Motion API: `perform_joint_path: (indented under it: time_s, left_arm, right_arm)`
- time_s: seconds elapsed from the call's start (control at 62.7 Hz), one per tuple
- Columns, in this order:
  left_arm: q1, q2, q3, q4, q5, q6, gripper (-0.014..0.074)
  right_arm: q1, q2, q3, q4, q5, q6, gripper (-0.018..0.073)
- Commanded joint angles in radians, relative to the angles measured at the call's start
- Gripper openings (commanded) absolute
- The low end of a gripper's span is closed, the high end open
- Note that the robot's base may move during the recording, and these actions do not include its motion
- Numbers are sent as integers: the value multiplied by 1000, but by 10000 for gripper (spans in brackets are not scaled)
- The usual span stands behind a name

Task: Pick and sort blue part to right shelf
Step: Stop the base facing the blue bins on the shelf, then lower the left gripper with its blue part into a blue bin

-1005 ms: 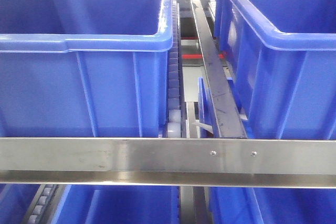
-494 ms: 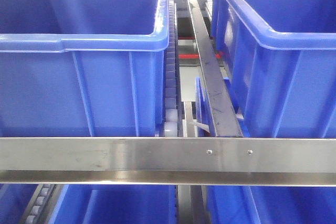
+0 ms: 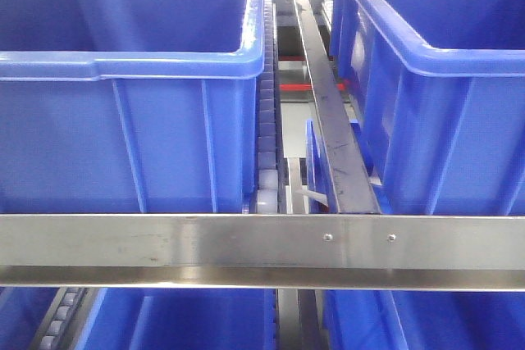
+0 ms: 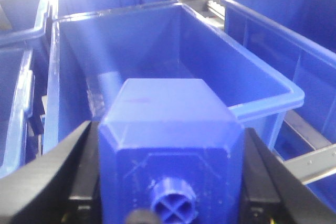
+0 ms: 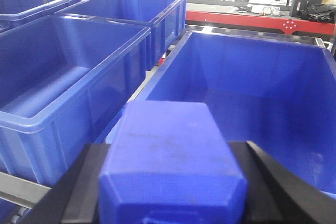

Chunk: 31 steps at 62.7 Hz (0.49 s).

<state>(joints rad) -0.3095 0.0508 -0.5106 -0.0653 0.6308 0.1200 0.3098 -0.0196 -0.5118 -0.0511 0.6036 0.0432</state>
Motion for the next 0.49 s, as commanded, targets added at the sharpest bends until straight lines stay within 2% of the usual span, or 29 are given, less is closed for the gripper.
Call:
perform_joint_path:
  time_s: [0.0, 0.191, 0.478]
  left_arm:
    - [2, 68, -45, -2, -117, -3, 281]
    - [2, 353, -187, -7, -172, -3, 283]
    - [2, 921, -548, -15, -225, -3, 283]
  right_arm:
    - [-2, 18, -30, -7, -94, -7, 260]
    - [-2, 18, -30, -7, -94, -7, 260]
    - [-2, 18, -30, -15, -94, -7, 260]
